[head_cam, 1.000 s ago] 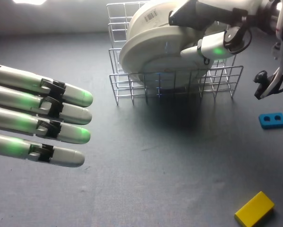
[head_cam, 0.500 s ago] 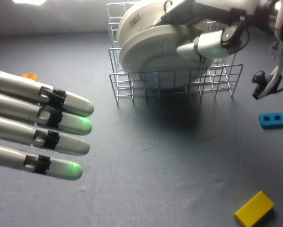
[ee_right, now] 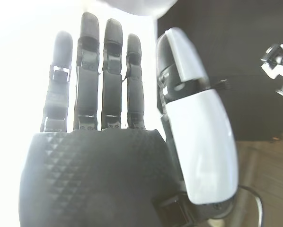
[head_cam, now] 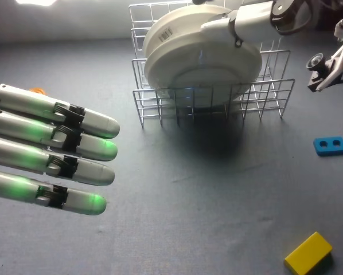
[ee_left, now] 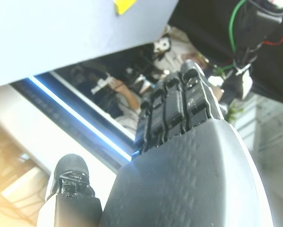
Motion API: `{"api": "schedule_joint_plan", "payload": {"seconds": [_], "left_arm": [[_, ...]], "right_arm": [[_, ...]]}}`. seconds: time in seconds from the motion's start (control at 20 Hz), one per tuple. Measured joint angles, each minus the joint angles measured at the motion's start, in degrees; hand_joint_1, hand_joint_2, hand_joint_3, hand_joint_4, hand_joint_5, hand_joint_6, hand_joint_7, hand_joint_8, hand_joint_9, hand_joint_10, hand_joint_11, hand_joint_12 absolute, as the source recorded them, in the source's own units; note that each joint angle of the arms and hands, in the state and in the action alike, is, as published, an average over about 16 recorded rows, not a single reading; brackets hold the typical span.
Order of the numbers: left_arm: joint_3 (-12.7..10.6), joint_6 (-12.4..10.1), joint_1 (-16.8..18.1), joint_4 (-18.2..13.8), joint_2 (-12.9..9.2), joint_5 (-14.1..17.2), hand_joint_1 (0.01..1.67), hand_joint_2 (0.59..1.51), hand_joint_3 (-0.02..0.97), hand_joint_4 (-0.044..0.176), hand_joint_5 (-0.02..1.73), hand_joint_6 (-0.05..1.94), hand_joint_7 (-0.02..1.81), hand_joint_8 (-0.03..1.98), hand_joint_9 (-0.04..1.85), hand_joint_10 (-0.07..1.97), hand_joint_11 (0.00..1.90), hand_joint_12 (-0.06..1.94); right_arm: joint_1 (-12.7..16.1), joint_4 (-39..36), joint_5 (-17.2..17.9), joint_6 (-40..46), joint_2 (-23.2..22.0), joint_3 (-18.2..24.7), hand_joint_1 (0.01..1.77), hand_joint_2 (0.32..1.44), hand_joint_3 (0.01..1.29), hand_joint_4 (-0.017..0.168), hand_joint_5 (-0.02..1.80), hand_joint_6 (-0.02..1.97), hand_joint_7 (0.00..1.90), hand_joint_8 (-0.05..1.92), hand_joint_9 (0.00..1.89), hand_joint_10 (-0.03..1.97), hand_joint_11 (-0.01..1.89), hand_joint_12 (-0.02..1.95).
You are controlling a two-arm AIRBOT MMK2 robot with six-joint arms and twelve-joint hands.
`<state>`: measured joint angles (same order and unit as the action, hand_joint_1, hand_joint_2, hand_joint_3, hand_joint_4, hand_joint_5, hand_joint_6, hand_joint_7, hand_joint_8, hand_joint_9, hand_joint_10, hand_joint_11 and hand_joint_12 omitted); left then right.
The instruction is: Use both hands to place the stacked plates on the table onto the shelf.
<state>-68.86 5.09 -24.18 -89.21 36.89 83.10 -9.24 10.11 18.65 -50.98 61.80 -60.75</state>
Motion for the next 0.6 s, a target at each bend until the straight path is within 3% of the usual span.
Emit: {"api": "schedule_joint_plan", "payload": {"seconds": [0.1, 0.2, 0.3, 0.45, 0.6], "left_arm": [[0.07, 0.00, 0.08, 0.03, 0.03, -0.08, 0.01, 1.156, 0.018, 0.002, 0.11, 0.03, 0.13, 0.04, 0.11, 0.05, 0.03, 0.31], [0.16, -0.01, 0.16, 0.07, 0.07, -0.13, 0.01, 1.161, 0.019, 0.002, 0.19, 0.16, 0.24, 0.21, 0.20, 0.25, 0.11, 0.50], [0.21, -0.03, 0.21, 0.12, 0.10, -0.18, 0.02, 1.158, 0.018, 0.004, 0.34, 0.38, 0.40, 0.43, 0.36, 0.48, 0.26, 0.71], [0.24, -0.06, 0.29, 0.20, 0.11, -0.20, 0.08, 1.163, 0.017, 0.032, 0.60, 0.73, 0.70, 0.78, 0.67, 0.84, 0.56, 1.04], [0.26, -0.08, 0.34, 0.26, 0.11, -0.22, 0.12, 1.169, 0.016, 0.044, 0.75, 0.93, 0.87, 1.00, 0.84, 1.07, 0.73, 1.27]], "right_arm": [[-0.03, -2.71, 0.45, 0.13, -1.34, 2.29, 0.87, 1.21, 0.01, -0.001, 0.61, 0.08, 0.74, 0.06, 0.73, 0.04, 0.18, 1.08], [-0.43, -5.59, 0.86, 0.16, -3.01, 4.98, 0.78, 1.19, 0.01, -0.001, 0.60, 0.16, 0.73, 0.18, 0.71, 0.17, 0.20, 1.17], [-1.10, -8.47, 1.33, 0.13, -4.94, 8.01, 0.68, 1.17, 0.01, -0.001, 0.61, 0.35, 0.73, 0.38, 0.71, 0.39, 0.26, 1.27], [-2.61, -11.71, 1.97, -0.54, -8.15, 12.83, 0.57, 1.16, 0.01, 0.000, 0.70, 0.68, 0.81, 0.71, 0.79, 0.74, 0.46, 1.43], [-3.69, -13.02, 2.19, -1.12, -10.09, 15.78, 0.50, 1.16, 0.01, 0.000, 0.74, 0.87, 0.85, 0.90, 0.83, 0.94, 0.56, 1.53]]}}
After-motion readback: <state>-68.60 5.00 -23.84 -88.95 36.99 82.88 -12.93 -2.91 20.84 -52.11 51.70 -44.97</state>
